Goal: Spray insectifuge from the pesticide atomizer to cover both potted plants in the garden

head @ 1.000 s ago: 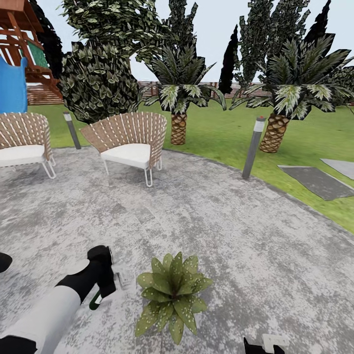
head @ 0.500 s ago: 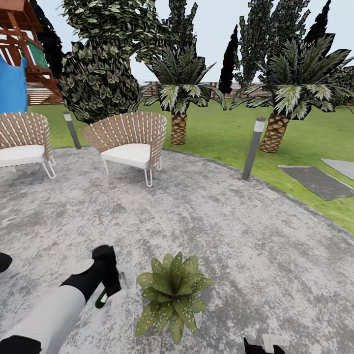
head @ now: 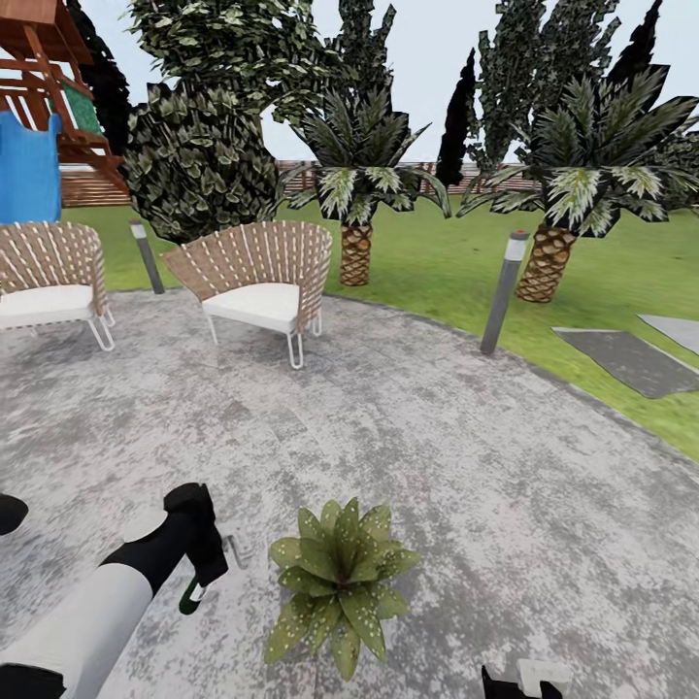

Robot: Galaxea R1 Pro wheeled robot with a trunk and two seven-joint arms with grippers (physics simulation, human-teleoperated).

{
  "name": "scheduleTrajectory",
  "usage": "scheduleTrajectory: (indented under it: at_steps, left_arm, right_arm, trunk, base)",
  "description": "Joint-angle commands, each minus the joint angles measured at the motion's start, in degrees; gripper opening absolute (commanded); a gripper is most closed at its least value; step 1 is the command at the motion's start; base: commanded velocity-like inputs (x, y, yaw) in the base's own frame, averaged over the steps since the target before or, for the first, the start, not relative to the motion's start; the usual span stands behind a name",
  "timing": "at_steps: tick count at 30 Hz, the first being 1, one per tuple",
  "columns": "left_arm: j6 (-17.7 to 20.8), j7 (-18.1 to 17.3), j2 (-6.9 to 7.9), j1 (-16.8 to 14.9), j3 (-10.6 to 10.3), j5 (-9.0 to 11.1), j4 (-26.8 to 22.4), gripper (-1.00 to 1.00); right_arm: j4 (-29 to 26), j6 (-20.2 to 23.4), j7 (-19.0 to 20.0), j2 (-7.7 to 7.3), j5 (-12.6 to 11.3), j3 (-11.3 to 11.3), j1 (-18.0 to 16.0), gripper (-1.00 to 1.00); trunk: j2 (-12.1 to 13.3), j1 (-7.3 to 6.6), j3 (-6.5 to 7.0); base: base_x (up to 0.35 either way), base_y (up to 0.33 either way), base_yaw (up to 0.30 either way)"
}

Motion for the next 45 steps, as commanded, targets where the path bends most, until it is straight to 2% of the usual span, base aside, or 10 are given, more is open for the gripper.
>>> scheduleTrajectory:
  at_steps: [1, 3, 8, 17, 21, 23, 24, 27, 33, 45]
  left_arm:
    - [0.61, -0.33, 0.01, -0.04, -0.37, -0.2, -0.12, -1.0]
    - [0.74, -1.0, -0.01, -0.2, -0.62, -0.32, -0.13, -1.0]
    - [0.79, -9.81, 0.03, -0.58, -0.81, -0.99, -0.27, -1.0]
    - [0.48, -12.7, 0.59, -0.94, -0.85, -1.12, -4.09, -1.0]
    - [0.71, -17.29, 0.54, -3.67, -0.94, -1.37, -4.5, -1.0]
    - [0.81, -18.78, 0.22, -4.55, -0.91, -3.47, -4.53, -1.0]
    - [0.85, -19.75, 0.01, -4.74, -0.89, -6.08, -4.56, -1.0]
    - [0.87, -23.49, -0.1, -4.91, -0.86, -9.83, -6.76, -1.0]
    - [0.87, -23.53, -1.0, -4.92, -0.89, -15.22, -11.24, -1.0]
    - [0.67, -23.53, -2.69, -4.96, -0.99, -16.14, -11.31, -1.0]
  right_arm:
    - [0.06, -0.2, -0.02, -0.06, 0.64, -0.46, -0.04, 1.0]
    - [0.06, -0.21, -0.01, -0.1, 0.64, -0.4, -0.04, 1.0]
    - [-0.06, -0.21, -0.09, -0.02, 0.58, -0.46, -0.04, 1.0]
    - [-0.07, -0.2, -0.18, -0.02, 0.58, -0.41, -0.04, 1.0]
    - [-0.05, -0.2, -0.18, -0.02, 0.58, -0.38, -0.04, 1.0]
    - [-0.04, -0.2, -0.18, -0.01, 0.58, -0.38, -0.04, 1.0]
    - [-0.03, -0.2, -0.18, 0.04, 0.58, -0.38, -0.04, 1.0]
    - [-0.02, -0.2, -0.18, 0.06, 0.58, -0.38, -0.04, 1.0]
    - [-0.03, -0.2, -0.18, 0.07, 0.58, -0.38, -0.04, 1.0]
    - [-0.02, -0.21, -0.18, 0.07, 0.58, -0.38, -0.04, 1.0]
  trunk:
    - [-0.02, -0.01, -0.05]
    - [-0.02, -0.01, -0.05]
    - [-0.02, -0.01, -0.05]
    - [-0.02, -0.01, -0.05]
    - [-0.02, -0.01, -0.05]
    - [-0.02, -0.01, -0.05]
    - [-0.02, -0.01, -0.05]
    - [-0.02, -0.01, -0.05]
    - [-0.02, -0.01, -0.05]
    - [-0.02, -0.01, -0.05]
  base:
    - [0.0, -0.047, 0.019]
    - [0.0, -0.017, 0.007]
    - [0.0, -0.002, 0.001]
    - [0.0, 0.0, 0.0]
    - [0.0, -0.016, 0.0]
    - [0.0, -0.192, 0.0]
    - [-0.031, -0.25, 0.0]
    - [-0.082, -0.263, 0.0]
    - [-0.068, -0.272, 0.0]
    - [-0.001, -0.125, 0.066]
